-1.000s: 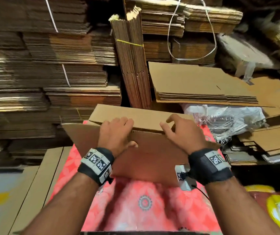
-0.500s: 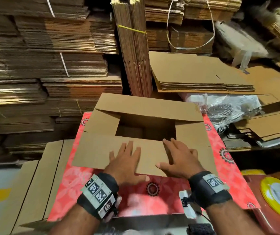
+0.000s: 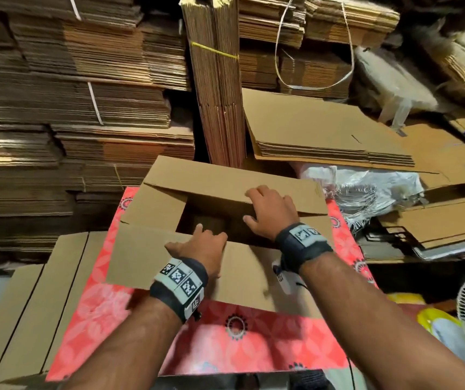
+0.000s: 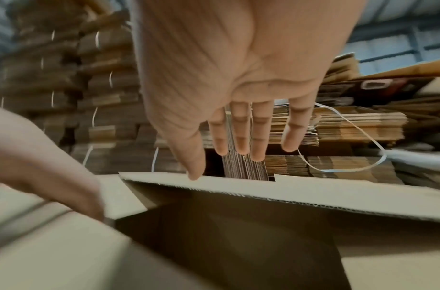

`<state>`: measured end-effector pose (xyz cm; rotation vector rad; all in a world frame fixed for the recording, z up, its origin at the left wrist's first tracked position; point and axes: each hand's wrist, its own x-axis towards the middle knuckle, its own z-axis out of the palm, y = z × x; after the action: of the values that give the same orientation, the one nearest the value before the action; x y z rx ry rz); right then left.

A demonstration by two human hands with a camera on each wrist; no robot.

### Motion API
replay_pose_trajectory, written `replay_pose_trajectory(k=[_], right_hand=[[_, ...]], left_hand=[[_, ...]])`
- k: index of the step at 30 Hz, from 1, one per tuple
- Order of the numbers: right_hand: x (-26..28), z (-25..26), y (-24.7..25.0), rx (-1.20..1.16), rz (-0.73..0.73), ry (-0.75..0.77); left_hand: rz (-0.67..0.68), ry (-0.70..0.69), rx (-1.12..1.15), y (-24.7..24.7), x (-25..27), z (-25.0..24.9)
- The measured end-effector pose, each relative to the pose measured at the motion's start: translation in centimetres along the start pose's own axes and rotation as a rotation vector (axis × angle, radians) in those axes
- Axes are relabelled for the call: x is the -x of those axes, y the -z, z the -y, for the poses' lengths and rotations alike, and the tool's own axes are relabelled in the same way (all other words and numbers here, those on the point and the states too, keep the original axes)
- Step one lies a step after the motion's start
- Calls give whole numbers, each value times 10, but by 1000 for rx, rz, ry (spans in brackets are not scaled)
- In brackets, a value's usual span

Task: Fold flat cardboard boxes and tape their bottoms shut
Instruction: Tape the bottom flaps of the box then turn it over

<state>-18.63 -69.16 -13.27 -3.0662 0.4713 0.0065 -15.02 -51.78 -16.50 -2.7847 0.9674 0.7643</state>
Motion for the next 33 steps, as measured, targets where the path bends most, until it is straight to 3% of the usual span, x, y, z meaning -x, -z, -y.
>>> replay_pose_trajectory(k=[9,12,17,20,22,27,33], right_hand=[[-88,-28,6,210,21,136],[-107,-38,24,154,23,171],[-152,-59,50,-120,-358,22],[-179,-71,36,-104,-438,8],[-192,-77,11,-11,-388,13],[-204,-88,-68,42,77,6],[-193,-83,-62,52,117,-3]], left_hand=[[21,50,90,14,-2,-3],[11,45,102,16,-6,-5],[-16,60,115,13,-15,-5],[-10,74,116,13,-18,-6],[-19,71,122,12,-19,-5],[3,102,102,13,-17,-8],[83,142,39,22,-22,-10]])
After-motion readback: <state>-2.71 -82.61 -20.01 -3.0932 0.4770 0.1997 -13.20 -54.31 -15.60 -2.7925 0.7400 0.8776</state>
